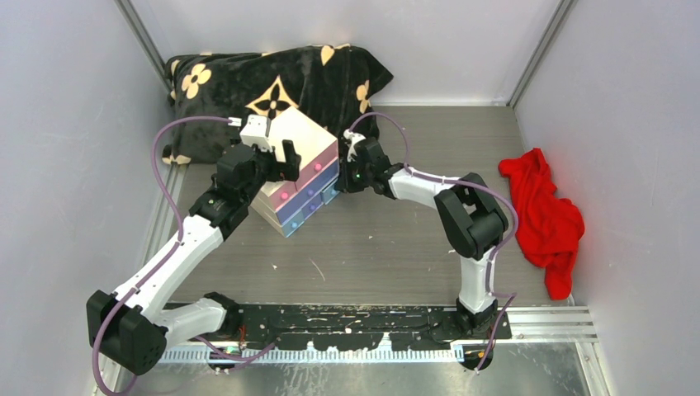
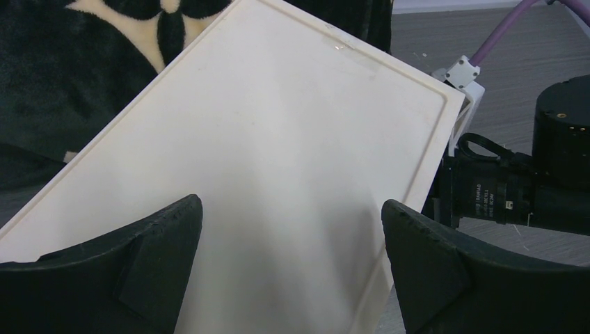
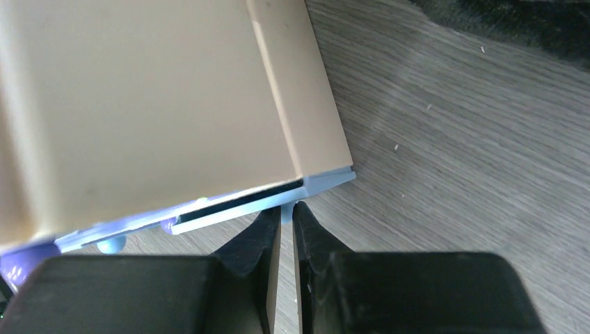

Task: Organize the makeup
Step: Close the drawer in the storage box, then reset both arms

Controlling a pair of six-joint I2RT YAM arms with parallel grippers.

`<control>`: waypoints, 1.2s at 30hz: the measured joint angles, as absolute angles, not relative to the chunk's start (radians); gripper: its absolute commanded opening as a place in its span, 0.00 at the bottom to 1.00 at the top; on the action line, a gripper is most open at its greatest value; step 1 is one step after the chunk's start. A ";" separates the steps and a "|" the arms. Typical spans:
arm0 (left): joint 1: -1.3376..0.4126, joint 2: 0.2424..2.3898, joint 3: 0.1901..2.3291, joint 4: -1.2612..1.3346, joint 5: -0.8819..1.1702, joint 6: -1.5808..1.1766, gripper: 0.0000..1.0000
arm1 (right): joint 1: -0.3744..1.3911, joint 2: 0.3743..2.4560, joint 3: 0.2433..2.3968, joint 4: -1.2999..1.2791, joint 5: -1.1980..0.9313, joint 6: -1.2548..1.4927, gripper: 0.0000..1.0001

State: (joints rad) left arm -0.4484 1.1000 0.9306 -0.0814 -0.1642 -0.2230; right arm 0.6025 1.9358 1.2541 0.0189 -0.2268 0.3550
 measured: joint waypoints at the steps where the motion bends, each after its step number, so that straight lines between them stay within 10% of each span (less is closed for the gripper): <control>1: -0.448 1.100 0.930 -0.081 -0.164 -0.223 0.99 | 0.603 1.948 1.263 0.021 -0.230 0.356 0.18; 17: -0.448 1.098 0.926 -0.074 -0.157 -0.219 1.00 | 0.603 1.957 1.255 0.047 -0.223 0.360 0.33; 21: -0.445 1.098 0.926 -0.073 -0.151 -0.219 1.00 | 0.605 1.868 1.173 0.032 -0.192 0.335 0.99; 36: -0.445 1.091 0.922 -0.078 -0.153 -0.207 0.99 | 0.606 1.463 1.028 -0.038 -0.005 0.270 0.99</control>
